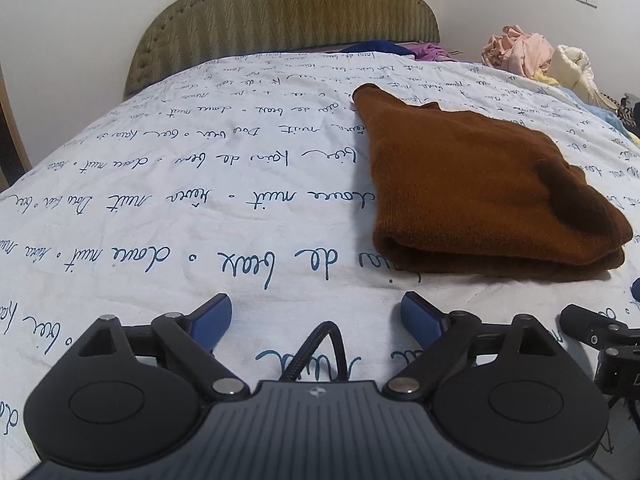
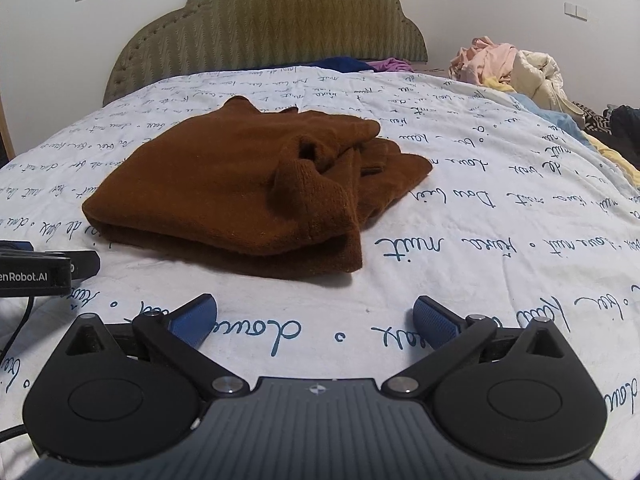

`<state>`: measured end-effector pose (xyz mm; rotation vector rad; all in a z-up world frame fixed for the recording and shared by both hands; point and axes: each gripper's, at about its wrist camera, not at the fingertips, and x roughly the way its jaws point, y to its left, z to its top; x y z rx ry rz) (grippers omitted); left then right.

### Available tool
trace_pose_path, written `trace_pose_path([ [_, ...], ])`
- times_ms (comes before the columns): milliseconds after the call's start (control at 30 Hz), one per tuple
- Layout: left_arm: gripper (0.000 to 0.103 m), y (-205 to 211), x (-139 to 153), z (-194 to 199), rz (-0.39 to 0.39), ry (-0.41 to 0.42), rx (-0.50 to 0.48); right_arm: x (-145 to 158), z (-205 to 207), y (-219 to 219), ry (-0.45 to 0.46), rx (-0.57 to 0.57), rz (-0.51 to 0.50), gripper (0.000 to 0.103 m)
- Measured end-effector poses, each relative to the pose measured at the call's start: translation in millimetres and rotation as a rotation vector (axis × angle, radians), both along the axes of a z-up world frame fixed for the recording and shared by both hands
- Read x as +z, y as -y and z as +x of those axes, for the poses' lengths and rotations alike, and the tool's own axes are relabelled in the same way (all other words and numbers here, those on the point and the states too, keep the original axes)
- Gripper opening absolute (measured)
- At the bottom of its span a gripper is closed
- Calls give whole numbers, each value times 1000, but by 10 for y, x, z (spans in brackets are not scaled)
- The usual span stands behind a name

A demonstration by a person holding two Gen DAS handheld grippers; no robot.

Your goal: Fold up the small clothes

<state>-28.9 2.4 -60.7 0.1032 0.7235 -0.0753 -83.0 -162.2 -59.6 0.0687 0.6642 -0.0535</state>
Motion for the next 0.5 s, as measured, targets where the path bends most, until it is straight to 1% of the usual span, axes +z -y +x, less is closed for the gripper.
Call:
trace_pose_path([
  [200, 100, -3, -28, 13, 5, 0, 4, -6, -3, -18, -2, 1, -10, 103],
  [500, 103, -14, -45, 15, 1, -1, 6, -14, 3, -13, -5, 3, -8, 103],
])
